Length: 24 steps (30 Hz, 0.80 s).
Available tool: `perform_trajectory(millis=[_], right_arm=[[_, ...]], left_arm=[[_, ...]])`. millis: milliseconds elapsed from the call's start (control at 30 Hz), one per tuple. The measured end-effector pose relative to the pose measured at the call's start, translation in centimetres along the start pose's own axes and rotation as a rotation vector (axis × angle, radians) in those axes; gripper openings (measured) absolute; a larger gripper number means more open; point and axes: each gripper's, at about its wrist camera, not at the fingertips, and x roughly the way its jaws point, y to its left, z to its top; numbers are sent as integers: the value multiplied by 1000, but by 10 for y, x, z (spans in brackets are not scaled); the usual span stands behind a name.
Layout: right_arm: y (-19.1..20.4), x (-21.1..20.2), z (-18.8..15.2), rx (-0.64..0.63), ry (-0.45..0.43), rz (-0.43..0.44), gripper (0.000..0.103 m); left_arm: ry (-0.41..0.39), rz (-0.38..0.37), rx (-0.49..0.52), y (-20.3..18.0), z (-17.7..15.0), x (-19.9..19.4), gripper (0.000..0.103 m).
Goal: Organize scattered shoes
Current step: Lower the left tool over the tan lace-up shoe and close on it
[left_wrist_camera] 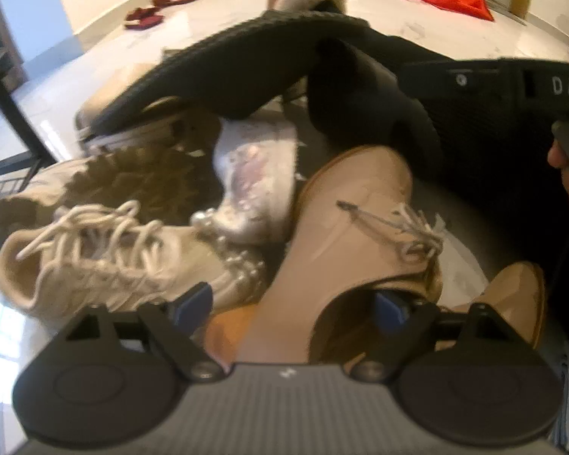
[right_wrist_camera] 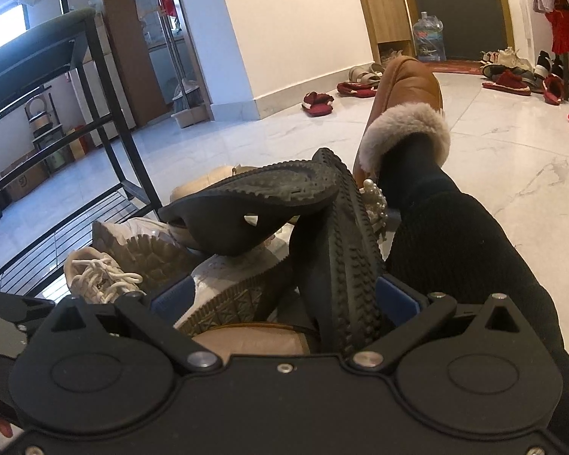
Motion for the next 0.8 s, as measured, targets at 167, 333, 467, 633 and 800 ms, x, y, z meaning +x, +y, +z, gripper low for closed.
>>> perform_trajectory(millis=[167,333,467,633,800], right_arm=[[0,2,-1,1,9,0,103],[1,3,-1,3,11,2,103],[1,5,-2,3,15,3,103],[-1,4,-2,17,17,1,103],[-1,4,-2,18,17,-3,103]], left_arm=[[-2,10,47,-17,-7,10,61],[34,64,91,-27,-11,23,62],[42,52,80,-28,-8,29,62],[50,61,70,-29,-8,30,70],[64,66,80,-38,-7,28,52]])
